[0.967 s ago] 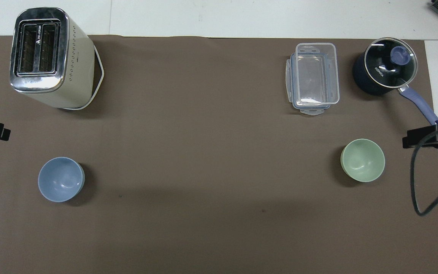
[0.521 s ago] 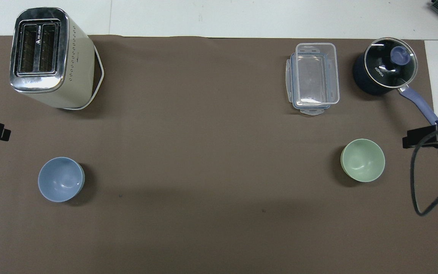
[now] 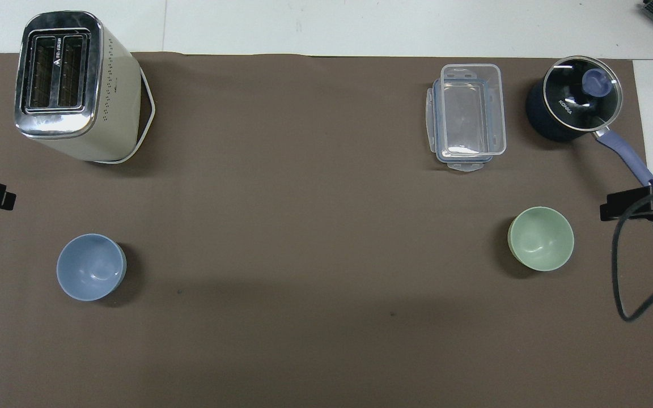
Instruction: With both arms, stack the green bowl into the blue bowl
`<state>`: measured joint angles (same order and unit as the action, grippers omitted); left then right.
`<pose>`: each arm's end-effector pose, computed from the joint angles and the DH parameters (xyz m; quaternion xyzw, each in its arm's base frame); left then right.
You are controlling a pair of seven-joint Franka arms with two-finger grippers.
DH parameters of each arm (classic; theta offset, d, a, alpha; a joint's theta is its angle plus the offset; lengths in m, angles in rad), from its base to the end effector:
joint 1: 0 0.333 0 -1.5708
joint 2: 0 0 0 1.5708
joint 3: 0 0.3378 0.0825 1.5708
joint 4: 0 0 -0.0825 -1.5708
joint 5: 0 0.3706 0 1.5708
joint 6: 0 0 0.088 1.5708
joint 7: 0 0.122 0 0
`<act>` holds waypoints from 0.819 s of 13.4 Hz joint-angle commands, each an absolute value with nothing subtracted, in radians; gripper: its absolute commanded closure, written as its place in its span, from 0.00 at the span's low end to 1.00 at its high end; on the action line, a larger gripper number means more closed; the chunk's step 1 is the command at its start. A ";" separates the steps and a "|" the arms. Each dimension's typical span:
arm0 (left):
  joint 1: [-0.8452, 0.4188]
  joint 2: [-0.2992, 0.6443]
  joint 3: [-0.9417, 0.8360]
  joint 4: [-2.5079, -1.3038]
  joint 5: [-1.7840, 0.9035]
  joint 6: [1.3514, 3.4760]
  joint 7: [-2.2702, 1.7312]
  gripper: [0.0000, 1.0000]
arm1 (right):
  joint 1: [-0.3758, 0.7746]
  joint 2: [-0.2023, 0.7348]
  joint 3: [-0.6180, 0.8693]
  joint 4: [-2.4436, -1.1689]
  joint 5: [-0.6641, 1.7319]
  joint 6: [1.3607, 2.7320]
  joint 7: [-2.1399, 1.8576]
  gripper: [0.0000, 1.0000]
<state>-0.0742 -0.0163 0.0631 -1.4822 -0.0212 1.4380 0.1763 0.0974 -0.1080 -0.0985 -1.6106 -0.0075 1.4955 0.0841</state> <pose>0.5214 -0.0083 0.6686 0.9953 -0.0948 -0.0130 0.0121 0.4970 -0.0047 0.6624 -0.9991 0.0425 0.0039 0.0014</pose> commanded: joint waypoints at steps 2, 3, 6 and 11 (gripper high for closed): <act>-0.071 -0.043 0.060 -1.513 -0.006 1.443 0.179 0.00 | 0.087 -0.118 -0.092 -1.609 -0.006 1.486 0.089 0.00; -0.071 -0.043 0.060 -1.513 -0.006 1.443 0.179 0.00 | 0.087 -0.118 -0.092 -1.609 -0.006 1.486 0.089 0.00; -0.071 -0.044 0.060 -1.517 -0.006 1.443 0.179 0.00 | 0.087 -0.117 -0.092 -1.609 -0.006 1.486 0.089 0.00; -0.072 -0.098 0.060 -1.600 -0.006 1.457 0.196 0.00 | 0.087 -0.117 -0.092 -1.609 -0.005 1.486 0.089 0.00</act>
